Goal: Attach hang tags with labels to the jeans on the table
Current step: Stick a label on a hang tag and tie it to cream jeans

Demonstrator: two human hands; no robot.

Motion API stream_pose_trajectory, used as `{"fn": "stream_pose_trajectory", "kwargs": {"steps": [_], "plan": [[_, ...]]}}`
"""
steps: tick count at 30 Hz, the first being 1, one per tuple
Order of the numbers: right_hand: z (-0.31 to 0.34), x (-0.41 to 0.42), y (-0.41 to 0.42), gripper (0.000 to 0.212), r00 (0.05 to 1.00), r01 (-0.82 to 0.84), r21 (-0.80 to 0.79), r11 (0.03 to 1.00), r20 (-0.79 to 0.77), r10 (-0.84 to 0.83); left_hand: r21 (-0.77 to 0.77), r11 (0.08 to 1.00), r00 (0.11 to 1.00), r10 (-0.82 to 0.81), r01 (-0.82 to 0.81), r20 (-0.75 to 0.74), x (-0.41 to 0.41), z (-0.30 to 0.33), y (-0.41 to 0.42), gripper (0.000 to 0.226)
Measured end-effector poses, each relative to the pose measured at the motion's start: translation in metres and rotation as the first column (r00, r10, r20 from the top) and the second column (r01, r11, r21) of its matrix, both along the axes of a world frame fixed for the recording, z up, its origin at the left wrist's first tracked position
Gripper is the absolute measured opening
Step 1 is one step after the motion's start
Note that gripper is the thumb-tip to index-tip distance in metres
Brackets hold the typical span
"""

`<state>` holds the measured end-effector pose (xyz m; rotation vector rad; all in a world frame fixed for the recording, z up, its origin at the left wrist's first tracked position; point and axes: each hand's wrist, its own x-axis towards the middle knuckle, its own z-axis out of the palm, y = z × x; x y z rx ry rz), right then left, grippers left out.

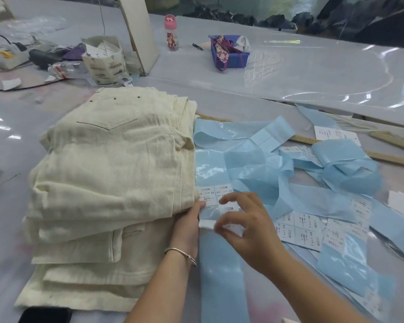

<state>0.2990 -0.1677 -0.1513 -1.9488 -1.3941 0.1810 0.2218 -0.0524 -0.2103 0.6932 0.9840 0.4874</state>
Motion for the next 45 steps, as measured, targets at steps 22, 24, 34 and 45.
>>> {"fn": "stream_pose_trajectory", "kwargs": {"steps": [22,24,34,45], "plan": [[0.061,0.035,-0.207,0.015,0.18,0.289,-0.106,0.952,-0.97,-0.163,0.657,0.503,0.818,-0.46,0.561,-0.346,-0.002,0.104,-0.171,0.012],[0.06,0.045,-0.228,0.015,0.187,0.287,-0.091,0.954,-0.971,-0.149,0.657,0.515,0.822,-0.472,0.551,-0.319,0.009,0.104,-0.193,0.018],[0.002,0.14,-0.314,0.01,0.246,0.611,-0.229,0.758,-0.855,-0.457,0.541,0.689,0.875,-0.351,0.482,-0.332,0.077,0.082,-0.283,0.025],[-0.043,0.311,-0.303,0.029,0.572,0.77,-0.179,0.612,-0.232,-0.787,0.214,0.825,0.849,-0.528,0.523,-0.04,0.16,0.069,-0.307,0.006]]}}
